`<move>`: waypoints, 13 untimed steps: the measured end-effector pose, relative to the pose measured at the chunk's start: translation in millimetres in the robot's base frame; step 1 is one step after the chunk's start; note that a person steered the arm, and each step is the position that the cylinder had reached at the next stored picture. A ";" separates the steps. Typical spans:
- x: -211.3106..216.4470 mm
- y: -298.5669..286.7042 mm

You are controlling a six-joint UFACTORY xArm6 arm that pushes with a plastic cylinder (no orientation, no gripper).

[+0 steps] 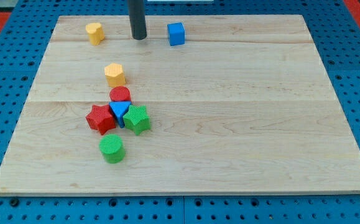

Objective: Drag the green circle parallel to the right of the blue cube

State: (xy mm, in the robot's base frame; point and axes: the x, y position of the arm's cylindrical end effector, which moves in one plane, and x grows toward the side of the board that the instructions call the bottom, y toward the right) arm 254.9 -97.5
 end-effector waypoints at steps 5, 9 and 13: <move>18.3 -3.9; 79.3 -92.6; 293.9 -37.3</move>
State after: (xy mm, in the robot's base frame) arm 548.8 -134.8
